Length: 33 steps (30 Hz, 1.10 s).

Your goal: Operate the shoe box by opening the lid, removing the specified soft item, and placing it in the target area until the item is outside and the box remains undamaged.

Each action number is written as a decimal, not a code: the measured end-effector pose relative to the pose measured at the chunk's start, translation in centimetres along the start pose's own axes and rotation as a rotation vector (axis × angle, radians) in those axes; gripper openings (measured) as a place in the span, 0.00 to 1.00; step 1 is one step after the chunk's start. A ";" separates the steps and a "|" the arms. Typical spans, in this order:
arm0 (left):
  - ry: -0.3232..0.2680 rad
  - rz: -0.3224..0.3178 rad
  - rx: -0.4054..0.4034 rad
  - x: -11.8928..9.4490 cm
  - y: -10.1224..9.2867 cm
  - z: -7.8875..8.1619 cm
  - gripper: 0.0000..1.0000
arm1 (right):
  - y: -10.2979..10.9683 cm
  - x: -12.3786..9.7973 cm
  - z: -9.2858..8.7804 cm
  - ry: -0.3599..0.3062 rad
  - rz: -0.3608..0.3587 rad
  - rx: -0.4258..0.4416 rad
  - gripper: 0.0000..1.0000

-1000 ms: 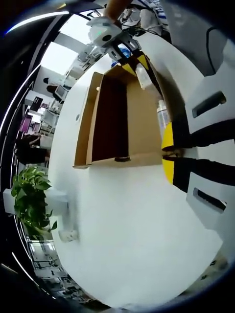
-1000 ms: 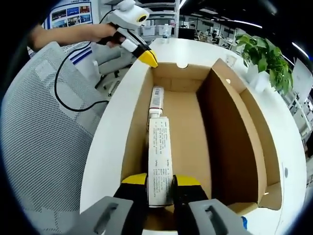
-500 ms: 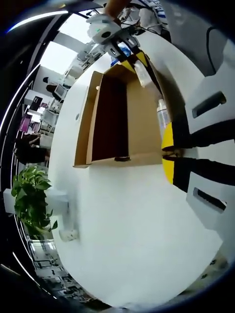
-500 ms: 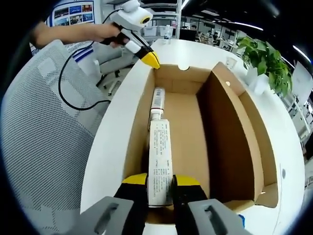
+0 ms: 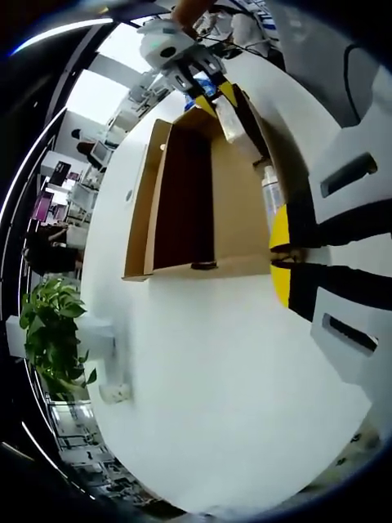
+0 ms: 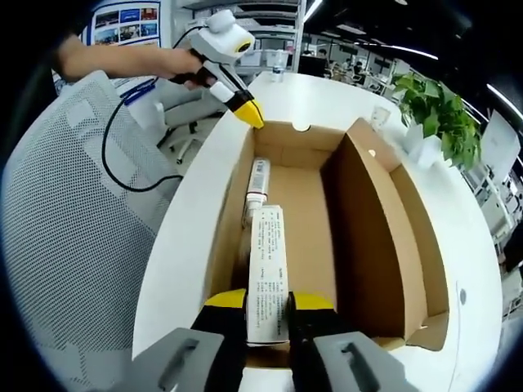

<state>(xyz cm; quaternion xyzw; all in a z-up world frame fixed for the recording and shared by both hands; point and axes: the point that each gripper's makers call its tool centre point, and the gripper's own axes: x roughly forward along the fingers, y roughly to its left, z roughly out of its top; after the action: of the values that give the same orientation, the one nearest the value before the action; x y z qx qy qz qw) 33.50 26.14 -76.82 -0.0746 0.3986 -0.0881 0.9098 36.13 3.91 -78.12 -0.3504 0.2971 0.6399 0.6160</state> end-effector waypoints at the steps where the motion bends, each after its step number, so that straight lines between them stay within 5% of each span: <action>1: 0.000 0.000 -0.001 0.0 0.0 0.0 0.03 | -0.1 -0.2 0.3 -0.007 -0.002 -0.002 0.14; 33: 0.015 0.001 -0.001 0.1 -0.3 0.0 0.03 | -2.6 -7.2 3.8 -0.090 -0.067 -0.053 0.14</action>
<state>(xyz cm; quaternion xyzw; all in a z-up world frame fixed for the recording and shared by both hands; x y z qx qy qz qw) 33.53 25.82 -76.87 -0.0741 0.4056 -0.0881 0.9068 38.38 2.95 -69.94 -0.3471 0.2400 0.6417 0.6404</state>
